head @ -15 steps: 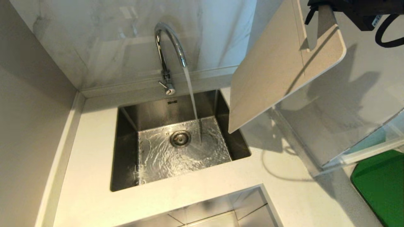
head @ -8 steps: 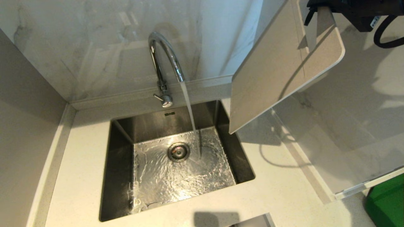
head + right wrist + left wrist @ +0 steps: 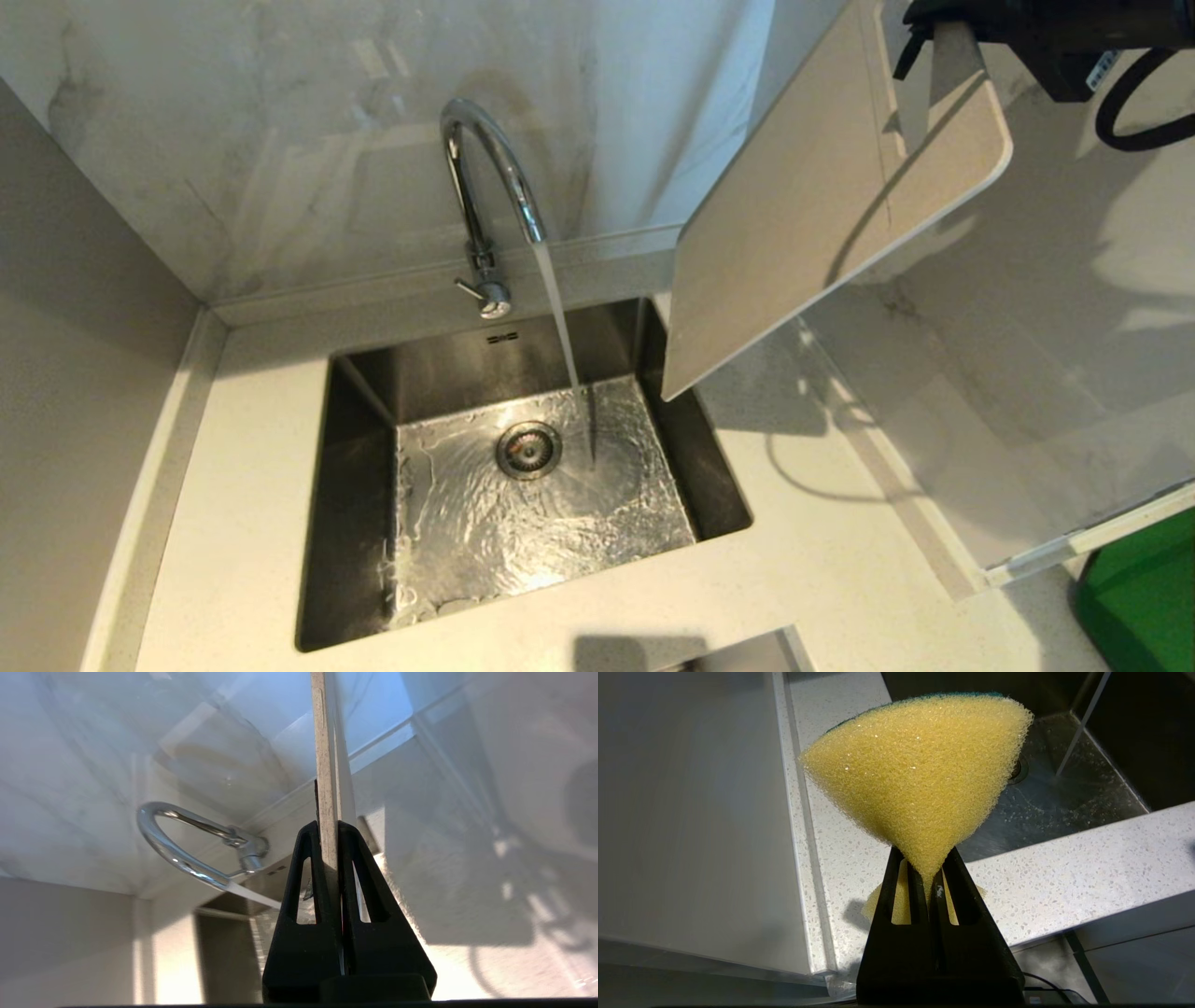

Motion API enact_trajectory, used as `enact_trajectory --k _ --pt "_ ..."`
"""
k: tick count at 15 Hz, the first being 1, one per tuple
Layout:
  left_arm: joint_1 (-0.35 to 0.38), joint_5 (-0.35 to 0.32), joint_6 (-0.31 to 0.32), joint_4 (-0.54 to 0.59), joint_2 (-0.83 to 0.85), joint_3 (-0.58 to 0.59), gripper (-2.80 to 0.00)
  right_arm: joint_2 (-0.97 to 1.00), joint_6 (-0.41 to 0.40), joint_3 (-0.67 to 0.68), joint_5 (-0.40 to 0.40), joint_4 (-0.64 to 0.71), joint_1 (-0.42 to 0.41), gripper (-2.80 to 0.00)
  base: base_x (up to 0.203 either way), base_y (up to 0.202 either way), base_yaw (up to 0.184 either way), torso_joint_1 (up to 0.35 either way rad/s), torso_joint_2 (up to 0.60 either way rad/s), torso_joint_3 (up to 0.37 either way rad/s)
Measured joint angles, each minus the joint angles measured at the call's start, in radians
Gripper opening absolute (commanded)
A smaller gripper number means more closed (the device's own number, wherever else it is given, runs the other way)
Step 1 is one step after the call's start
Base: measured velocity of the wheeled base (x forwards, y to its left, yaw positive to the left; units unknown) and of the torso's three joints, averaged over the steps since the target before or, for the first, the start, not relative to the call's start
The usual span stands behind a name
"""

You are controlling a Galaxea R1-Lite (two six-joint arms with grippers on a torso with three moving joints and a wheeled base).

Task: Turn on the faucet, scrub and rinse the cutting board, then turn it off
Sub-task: Scrub the cutting board underwater

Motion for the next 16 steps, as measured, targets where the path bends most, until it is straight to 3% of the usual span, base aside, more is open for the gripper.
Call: enact_trajectory --k 10,16 --pt "0.000 0.000 0.000 0.000 0.000 0.000 -2.80 0.150 0.395 0.000 -0.003 -0.039 0.065 -2.80 0.000 0.000 0.000 0.000 0.00 0.000" --pt "0.000 0.000 0.000 0.000 0.000 0.000 -2.80 0.240 0.479 0.001 0.002 -0.050 0.093 -2.80 0.000 0.000 0.000 0.000 0.00 0.000"
